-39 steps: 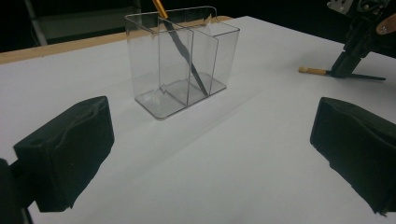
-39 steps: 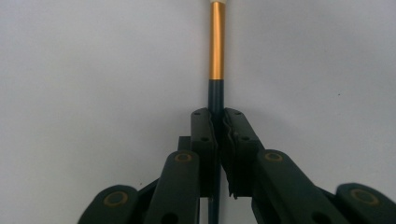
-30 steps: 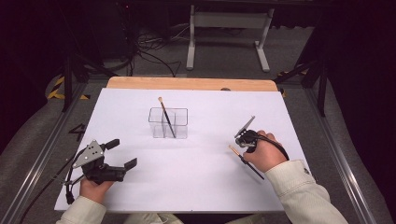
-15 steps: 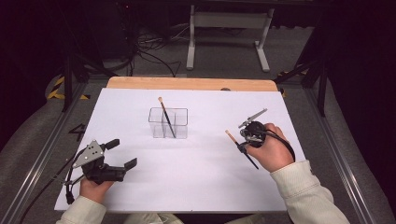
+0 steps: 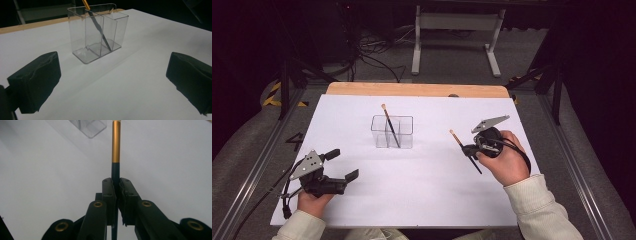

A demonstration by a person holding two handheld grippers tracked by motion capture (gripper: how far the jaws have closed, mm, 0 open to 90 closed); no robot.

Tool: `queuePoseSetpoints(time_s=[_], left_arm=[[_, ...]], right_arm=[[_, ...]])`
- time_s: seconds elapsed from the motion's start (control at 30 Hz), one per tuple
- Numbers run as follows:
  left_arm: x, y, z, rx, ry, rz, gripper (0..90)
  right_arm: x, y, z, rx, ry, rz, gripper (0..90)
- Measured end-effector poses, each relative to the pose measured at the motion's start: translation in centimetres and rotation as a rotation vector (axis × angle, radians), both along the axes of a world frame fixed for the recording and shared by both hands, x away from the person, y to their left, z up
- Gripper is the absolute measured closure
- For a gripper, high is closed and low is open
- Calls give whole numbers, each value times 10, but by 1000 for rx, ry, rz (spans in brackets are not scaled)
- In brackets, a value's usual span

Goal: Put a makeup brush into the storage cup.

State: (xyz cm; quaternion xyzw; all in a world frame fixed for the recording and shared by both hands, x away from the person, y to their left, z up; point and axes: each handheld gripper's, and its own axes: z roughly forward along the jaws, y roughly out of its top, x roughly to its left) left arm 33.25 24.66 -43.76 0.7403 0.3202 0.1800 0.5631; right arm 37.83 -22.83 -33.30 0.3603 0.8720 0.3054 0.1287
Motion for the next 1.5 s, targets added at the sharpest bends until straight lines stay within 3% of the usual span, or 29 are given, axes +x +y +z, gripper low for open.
queuePoseSetpoints(time_s=[0.2,0.27,0.4,0.7,0.93,1.13,1.2,1.5], left_arm=[[0,0,0,-4,-7,-12,2],[0,0,0,-4,-6,-6,2],[0,0,0,-4,-8,-6,2],[0,-1,0,-1,-6,-4,2],[-1,0,0,2,-10,-1,2],[-1,0,0,0,-11,-2,1],[-1,0,0,0,-11,-2,2],[-1,0,0,0,-10,-4,2]], right_arm=[[-3,-2,3,69,-85,28,836],[-5,-4,4,108,-151,41,836],[-7,-6,5,147,-215,47,836],[-10,-8,5,207,-293,85,835],[-11,-12,2,267,-397,114,836],[-12,-13,2,305,-432,128,835],[-12,-15,1,352,-459,143,835],[-11,-18,-4,440,-486,156,835]])
